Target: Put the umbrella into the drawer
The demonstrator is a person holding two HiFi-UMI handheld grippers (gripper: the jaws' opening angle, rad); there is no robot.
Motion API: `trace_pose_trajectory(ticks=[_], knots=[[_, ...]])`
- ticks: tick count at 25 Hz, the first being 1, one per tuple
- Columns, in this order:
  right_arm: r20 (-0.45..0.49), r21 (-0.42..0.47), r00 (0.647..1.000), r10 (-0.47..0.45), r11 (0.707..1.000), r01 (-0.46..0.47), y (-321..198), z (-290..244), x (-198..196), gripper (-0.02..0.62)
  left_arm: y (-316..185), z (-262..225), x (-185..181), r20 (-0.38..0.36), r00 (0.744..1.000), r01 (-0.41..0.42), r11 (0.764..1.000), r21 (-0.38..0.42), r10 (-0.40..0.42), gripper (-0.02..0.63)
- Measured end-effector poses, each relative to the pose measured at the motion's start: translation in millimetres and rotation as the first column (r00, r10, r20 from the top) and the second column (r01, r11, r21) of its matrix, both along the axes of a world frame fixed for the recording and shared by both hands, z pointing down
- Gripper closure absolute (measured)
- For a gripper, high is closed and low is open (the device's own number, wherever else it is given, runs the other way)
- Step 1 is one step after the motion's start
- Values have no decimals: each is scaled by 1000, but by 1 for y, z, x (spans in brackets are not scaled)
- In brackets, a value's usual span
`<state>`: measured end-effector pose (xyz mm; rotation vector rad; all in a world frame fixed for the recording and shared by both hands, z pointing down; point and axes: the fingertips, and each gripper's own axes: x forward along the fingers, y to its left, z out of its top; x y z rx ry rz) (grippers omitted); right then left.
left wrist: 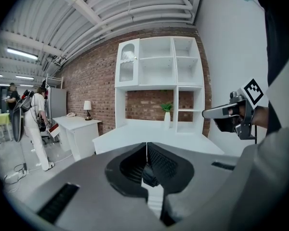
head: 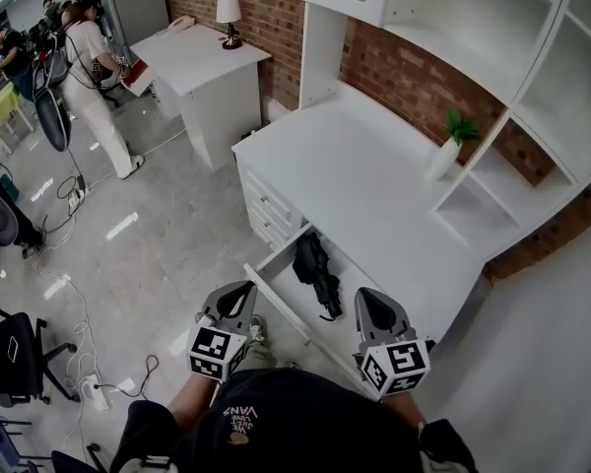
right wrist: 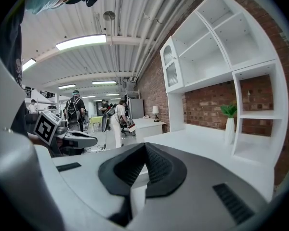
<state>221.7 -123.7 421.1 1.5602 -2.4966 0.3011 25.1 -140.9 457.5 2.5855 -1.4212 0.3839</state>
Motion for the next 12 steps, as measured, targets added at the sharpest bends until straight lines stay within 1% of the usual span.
trace_pose_trajectory(ticks=[12], knots=[[15,7,1000,0,1000,0,-3,3,-3,594,-3,-4,3,-6,1000,2,1000,15,-2,595]])
